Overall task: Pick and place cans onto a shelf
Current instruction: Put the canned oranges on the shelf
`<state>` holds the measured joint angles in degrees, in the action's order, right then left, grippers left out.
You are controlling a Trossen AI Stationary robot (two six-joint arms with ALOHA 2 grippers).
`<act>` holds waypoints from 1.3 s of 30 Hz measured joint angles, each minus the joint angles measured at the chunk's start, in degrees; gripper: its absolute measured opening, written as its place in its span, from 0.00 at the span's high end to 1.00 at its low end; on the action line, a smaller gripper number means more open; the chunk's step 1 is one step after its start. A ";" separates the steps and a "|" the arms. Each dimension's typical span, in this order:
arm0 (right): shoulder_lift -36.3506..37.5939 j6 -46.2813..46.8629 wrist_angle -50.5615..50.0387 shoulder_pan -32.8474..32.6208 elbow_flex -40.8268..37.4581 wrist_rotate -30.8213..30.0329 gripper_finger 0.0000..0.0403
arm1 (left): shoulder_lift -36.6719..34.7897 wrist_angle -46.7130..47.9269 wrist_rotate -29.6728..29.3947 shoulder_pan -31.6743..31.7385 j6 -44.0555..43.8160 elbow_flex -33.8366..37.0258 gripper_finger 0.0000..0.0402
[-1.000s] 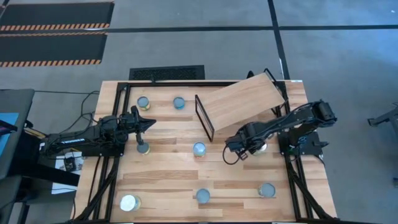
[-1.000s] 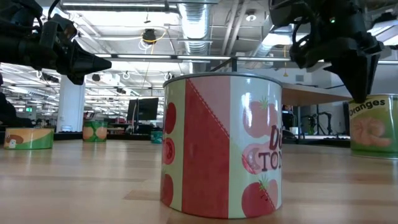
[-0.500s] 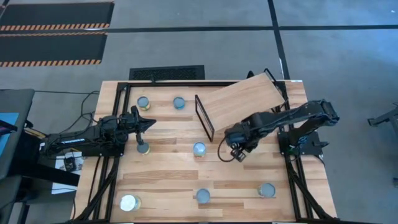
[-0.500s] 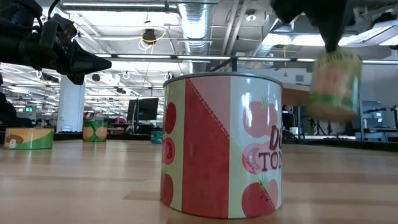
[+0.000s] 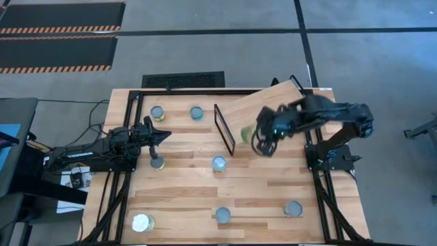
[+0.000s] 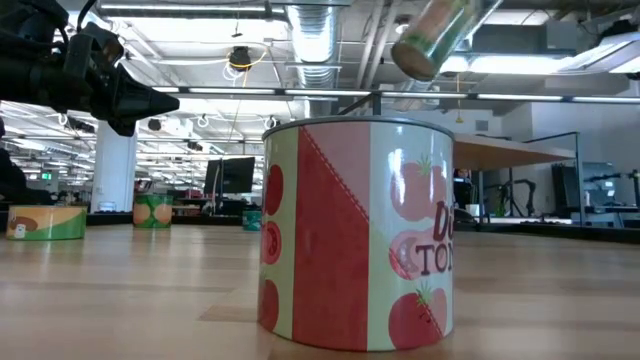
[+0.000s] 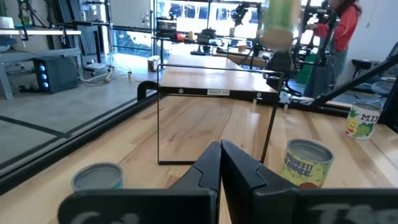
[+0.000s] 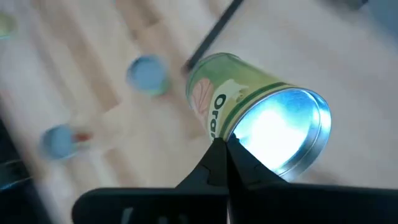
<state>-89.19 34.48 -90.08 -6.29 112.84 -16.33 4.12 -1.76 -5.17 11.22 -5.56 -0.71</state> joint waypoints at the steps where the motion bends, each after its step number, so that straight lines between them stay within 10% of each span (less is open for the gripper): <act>1: -0.06 -2.43 0.17 1.85 0.30 -1.16 0.99 | 0.00 0.00 -0.02 -0.02 0.00 0.00 1.00; 16: -2.28 -43.17 5.43 31.42 0.34 2.68 0.99 | 0.00 -0.02 -0.02 -0.02 0.00 0.00 1.00; 39: -13.20 -55.34 1.27 32.14 0.43 3.92 0.94 | 0.00 0.00 -0.02 0.00 0.00 0.00 1.00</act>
<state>-102.39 -20.86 -88.82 25.85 113.27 -12.40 4.12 -1.76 -5.19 11.22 -5.56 -0.71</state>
